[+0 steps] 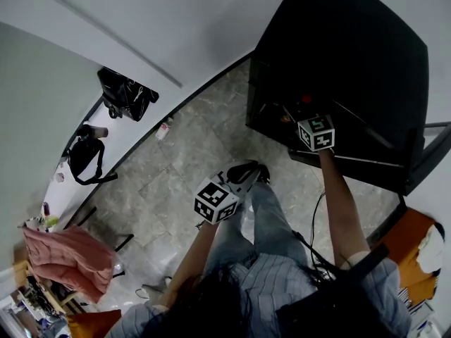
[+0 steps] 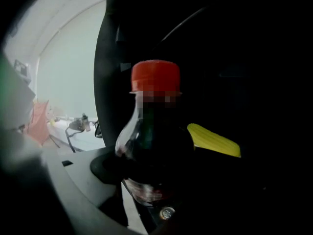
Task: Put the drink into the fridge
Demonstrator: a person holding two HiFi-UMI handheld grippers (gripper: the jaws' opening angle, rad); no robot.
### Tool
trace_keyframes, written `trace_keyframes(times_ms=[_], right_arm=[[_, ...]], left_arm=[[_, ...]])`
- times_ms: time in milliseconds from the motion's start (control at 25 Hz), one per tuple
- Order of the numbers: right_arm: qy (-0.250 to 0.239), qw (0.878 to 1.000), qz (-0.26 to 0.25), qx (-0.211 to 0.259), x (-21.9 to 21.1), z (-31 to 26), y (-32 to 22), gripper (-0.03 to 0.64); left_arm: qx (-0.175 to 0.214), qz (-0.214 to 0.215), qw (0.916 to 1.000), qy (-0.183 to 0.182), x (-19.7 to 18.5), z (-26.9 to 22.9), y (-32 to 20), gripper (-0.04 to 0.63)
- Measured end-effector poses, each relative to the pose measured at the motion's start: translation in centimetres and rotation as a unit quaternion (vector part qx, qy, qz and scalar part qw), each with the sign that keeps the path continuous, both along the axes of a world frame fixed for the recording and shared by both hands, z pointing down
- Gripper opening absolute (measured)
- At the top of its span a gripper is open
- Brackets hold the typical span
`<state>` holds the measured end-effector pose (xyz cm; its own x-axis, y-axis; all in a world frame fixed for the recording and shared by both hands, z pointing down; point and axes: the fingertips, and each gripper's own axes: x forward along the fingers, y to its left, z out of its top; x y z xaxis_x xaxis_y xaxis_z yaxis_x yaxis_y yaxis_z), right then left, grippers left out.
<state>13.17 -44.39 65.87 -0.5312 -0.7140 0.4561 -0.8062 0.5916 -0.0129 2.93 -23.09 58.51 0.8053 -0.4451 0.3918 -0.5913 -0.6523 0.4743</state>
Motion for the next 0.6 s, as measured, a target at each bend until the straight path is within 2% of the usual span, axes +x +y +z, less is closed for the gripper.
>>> trace_keyframes(times_ms=[160, 400, 600], right_arm=[[0.016, 1.000, 0.017, -0.008, 1.5, 0.8, -1.0, 0.302], [0.008, 0.998, 0.059, -0.007, 2.6, 0.7, -2.5, 0.302], [0.017, 0.998, 0.059, -0.025, 2.6, 0.9, -2.5, 0.302]], left_arm=[[-0.003, -0.005, 1.0000, 0.000, -0.4, 0.2, -0.2, 0.029], [-0.009, -0.004, 1.0000, 0.000, -0.3, 0.6, 0.0, 0.029], [-0.012, 0.002, 0.9999, 0.000, 0.0, 0.8, 0.2, 0.029]])
